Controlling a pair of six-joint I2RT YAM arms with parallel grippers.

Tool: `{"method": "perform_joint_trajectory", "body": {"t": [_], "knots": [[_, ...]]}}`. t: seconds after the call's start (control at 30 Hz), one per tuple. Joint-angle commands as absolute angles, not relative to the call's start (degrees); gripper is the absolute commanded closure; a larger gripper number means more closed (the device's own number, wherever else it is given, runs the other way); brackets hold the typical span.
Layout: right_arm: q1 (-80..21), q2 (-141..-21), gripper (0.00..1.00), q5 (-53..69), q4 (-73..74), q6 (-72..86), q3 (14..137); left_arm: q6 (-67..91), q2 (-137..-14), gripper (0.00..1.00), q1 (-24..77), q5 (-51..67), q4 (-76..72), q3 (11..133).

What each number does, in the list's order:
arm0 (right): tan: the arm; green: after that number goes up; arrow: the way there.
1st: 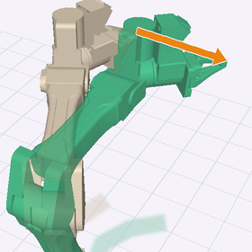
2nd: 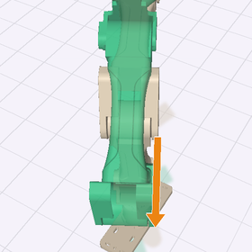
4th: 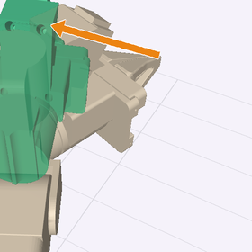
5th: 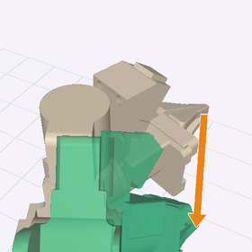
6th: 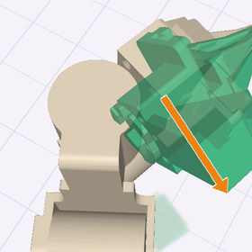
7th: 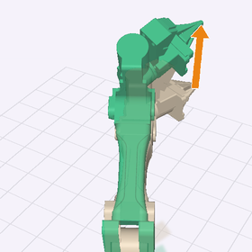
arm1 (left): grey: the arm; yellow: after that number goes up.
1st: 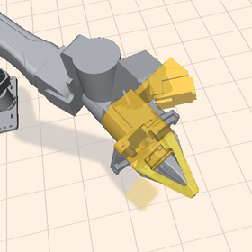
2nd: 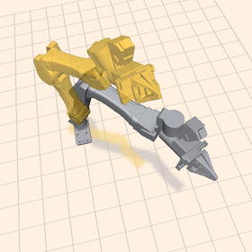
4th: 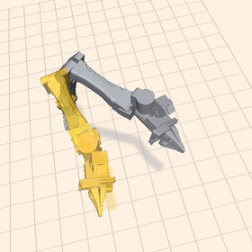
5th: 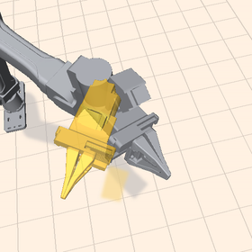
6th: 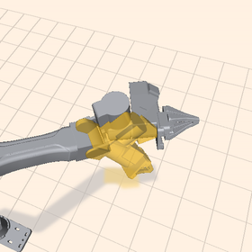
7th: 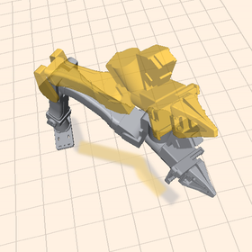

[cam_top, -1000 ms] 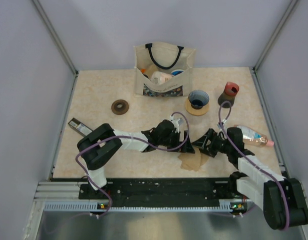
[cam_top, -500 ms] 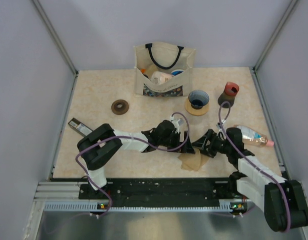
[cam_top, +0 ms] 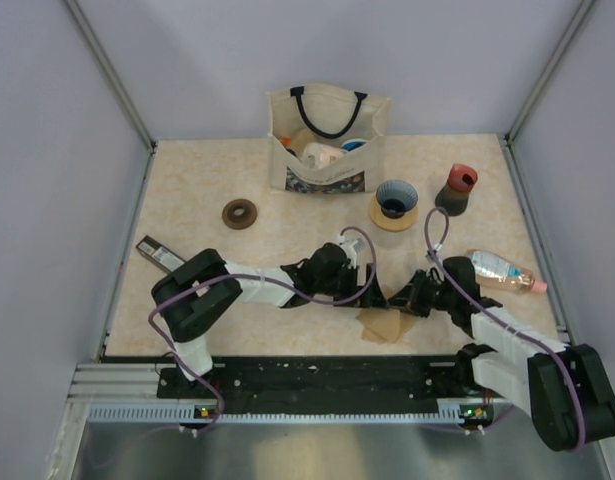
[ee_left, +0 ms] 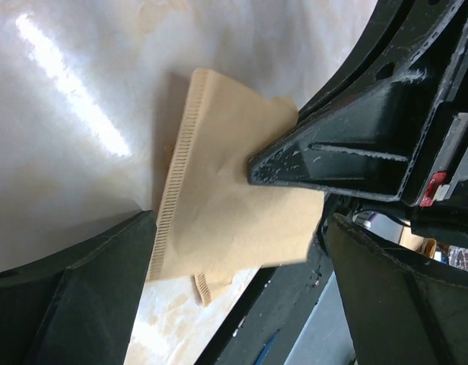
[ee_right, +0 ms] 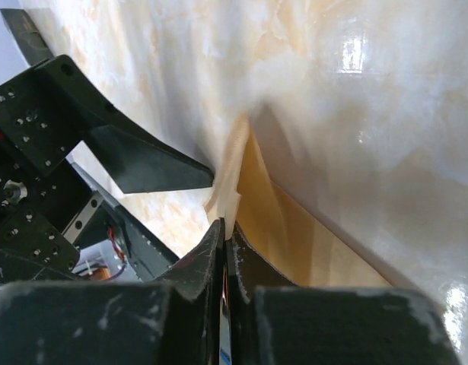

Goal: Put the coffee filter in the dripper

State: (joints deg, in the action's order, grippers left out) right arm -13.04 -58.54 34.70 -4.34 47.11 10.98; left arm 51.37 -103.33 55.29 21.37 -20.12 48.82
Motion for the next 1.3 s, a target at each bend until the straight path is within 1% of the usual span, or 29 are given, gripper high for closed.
{"method": "perform_joint_trajectory", "body": {"t": [0.0, 0.13, 0.23, 0.33, 0.4, 0.47, 0.53, 0.63, 0.73, 0.8, 0.9, 1.0, 1.07, 1.13, 1.27], "knots": [[-13.8, -55.1, 1.0, 33.0, -0.2, 39.2, 15.5, 51.2, -95.8, 0.01, 55.4, 19.8, -19.0, 46.8], [-14.3, -51.3, 1.0, 39.2, 3.2, 30.8, 20.5, 47.6, -83.6, 0.01, 54.3, 14.3, -9.4, 46.4], [-16.9, -47.7, 1.0, 40.3, 4.5, 24.8, 23.7, 45.5, -73.9, 0.01, 54.2, 4.1, 2.0, 47.2], [-24.1, -43.8, 1.0, 38.2, 1.6, 16.9, 25.5, 44.8, -67.2, 0.01, 53.3, -6.1, 12.9, 49.7], [-30.2, -42.6, 1.0, 36.5, 1.0, 8.7, 27.6, 44.4, -63.8, 0.01, 51.9, -8.1, 18.8, 51.3], [-35.5, -43.8, 1.0, 36.8, 3.7, -2.6, 30.9, 44.6, -61.6, 0.01, 49.2, -8.0, 23.3, 52.0], [-40.5, -46.4, 1.0, 37.4, 8.1, -15.3, 34.3, 45.0, -59.7, 0.01, 46.2, -4.5, 25.1, 51.4], [-47.4, -51.7, 1.0, 37.2, 20.4, -38.3, 40.9, 43.9, -57.4, 0.01, 42.9, 3.6, 23.1, 48.9], [-49.6, -57.3, 1.0, 34.6, 26.9, -50.6, 46.7, 42.4, -56.7, 0.01, 42.5, 10.8, 21.1, 48.1], [-49.7, -61.0, 1.0, 36.3, 32.1, -59.3, 50.5, 41.2, -56.7, 0.01, 42.5, 16.8, 19.1, 47.5], [-50.7, -64.6, 1.0, 36.2, 38.0, -66.3, 55.2, 40.5, -56.5, 0.01, 42.5, 22.3, 15.4, 45.8], [-51.2, -66.3, 1.0, 36.3, 42.9, -73.6, 57.7, 39.5, -57.9, 0.01, 42.6, 31.3, 10.6, 43.9], [-51.3, -66.3, 1.0, 36.6, 43.4, -75.3, 58.2, 38.9, -59.7, 0.01, 42.8, 35.1, 10.4, 43.9], [-51.3, -65.9, 1.0, 36.8, 43.4, -76.6, 58.4, 37.6, -60.9, 0.01, 43.3, 34.6, 11.8, 44.3], [-51.4, -66.0, 1.0, 38.9, 44.5, -78.0, 58.8, 35.0, -61.7, 0.01, 44.5, 28.2, 15.6, 44.7]]}}
